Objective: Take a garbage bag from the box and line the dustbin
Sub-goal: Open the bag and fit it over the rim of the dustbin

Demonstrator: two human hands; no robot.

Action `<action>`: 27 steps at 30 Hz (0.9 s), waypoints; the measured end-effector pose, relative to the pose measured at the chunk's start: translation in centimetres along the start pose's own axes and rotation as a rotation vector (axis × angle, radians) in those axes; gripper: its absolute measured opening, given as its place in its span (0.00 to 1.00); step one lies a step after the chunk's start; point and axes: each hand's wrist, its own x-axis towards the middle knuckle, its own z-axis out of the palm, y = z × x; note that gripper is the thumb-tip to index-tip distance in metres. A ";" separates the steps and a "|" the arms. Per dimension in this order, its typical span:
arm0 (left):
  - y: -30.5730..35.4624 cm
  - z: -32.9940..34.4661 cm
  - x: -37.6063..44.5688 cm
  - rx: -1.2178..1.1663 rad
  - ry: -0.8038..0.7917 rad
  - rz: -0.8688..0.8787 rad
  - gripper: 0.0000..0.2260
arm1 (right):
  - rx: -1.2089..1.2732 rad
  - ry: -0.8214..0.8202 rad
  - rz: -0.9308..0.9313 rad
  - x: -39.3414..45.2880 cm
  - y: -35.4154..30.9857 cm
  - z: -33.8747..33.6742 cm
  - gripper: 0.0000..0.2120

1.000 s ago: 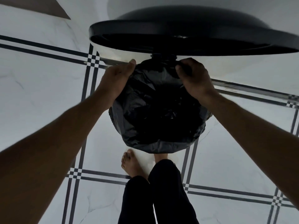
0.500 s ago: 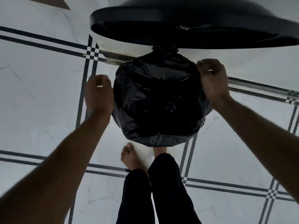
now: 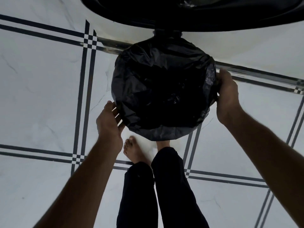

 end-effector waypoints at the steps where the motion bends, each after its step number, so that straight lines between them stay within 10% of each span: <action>1: -0.2 -0.1 -0.3 -0.001 -0.018 0.014 0.10 | -0.026 0.025 -0.020 -0.4 0.1 0.0 0.19; 7: -0.8 0.3 -1.3 0.023 -0.028 0.074 0.10 | -0.024 0.456 -0.008 -3.9 2.7 -0.5 0.08; 14: -0.6 -0.2 -0.3 -0.049 -0.100 0.068 0.10 | 0.351 0.019 0.258 -6.5 3.9 0.2 0.26; 19: -0.2 -0.7 0.4 -0.104 -0.126 0.075 0.10 | 0.779 0.057 0.442 -6.0 4.5 -0.7 0.27; 27: 0.2 -1.2 0.6 -0.191 -0.163 -0.105 0.16 | 0.587 0.243 0.632 -6.5 6.0 -0.4 0.16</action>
